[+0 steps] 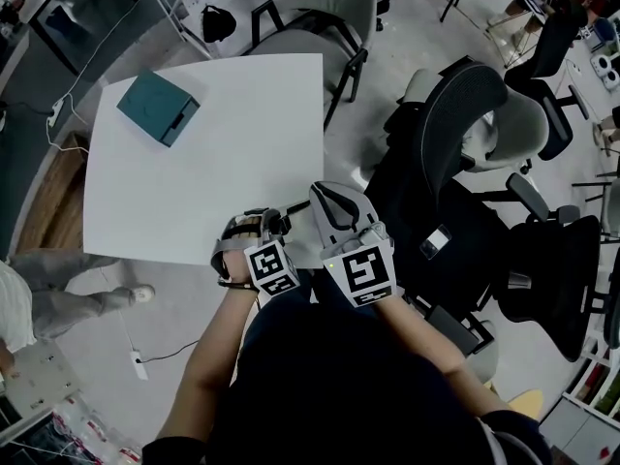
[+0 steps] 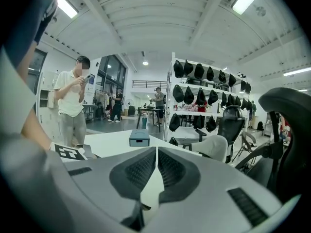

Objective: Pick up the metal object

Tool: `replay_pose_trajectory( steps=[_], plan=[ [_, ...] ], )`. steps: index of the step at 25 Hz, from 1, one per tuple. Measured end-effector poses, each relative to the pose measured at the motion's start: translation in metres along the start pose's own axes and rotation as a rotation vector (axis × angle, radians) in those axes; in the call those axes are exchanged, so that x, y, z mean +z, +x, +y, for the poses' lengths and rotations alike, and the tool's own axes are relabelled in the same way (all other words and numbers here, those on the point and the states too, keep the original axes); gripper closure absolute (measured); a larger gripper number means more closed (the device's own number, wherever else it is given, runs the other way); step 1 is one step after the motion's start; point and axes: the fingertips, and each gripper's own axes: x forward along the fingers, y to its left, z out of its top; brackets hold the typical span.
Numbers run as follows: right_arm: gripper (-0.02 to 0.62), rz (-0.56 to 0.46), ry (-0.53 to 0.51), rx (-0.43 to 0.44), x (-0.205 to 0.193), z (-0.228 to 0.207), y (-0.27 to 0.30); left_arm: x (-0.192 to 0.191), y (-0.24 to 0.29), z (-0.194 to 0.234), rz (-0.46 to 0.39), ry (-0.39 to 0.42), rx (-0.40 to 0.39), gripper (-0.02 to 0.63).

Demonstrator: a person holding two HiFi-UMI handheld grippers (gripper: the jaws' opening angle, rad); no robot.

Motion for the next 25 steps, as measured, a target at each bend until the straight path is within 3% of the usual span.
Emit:
replay_pose_trajectory(
  steps=[4, 14, 22, 25],
  plan=[
    [0.566, -0.009, -0.015, -0.002, 0.007, 0.001, 0.003, -0.001, -0.019, 0.026, -0.056, -0.076, 0.09, 0.58],
    [0.566, -0.063, -0.057, -0.028, 0.033, -0.004, 0.002, 0.016, -0.112, 0.113, -0.302, -0.35, 0.396, 0.583],
    [0.568, -0.154, -0.077, -0.076, 0.072, -0.013, -0.005, 0.026, -0.185, 0.168, -0.557, -0.612, 0.539, 0.583],
    [0.568, -0.217, -0.11, -0.087, 0.094, -0.017, -0.009, 0.028, -0.209, 0.182, -0.629, -0.66, 0.59, 0.583]
  ],
)
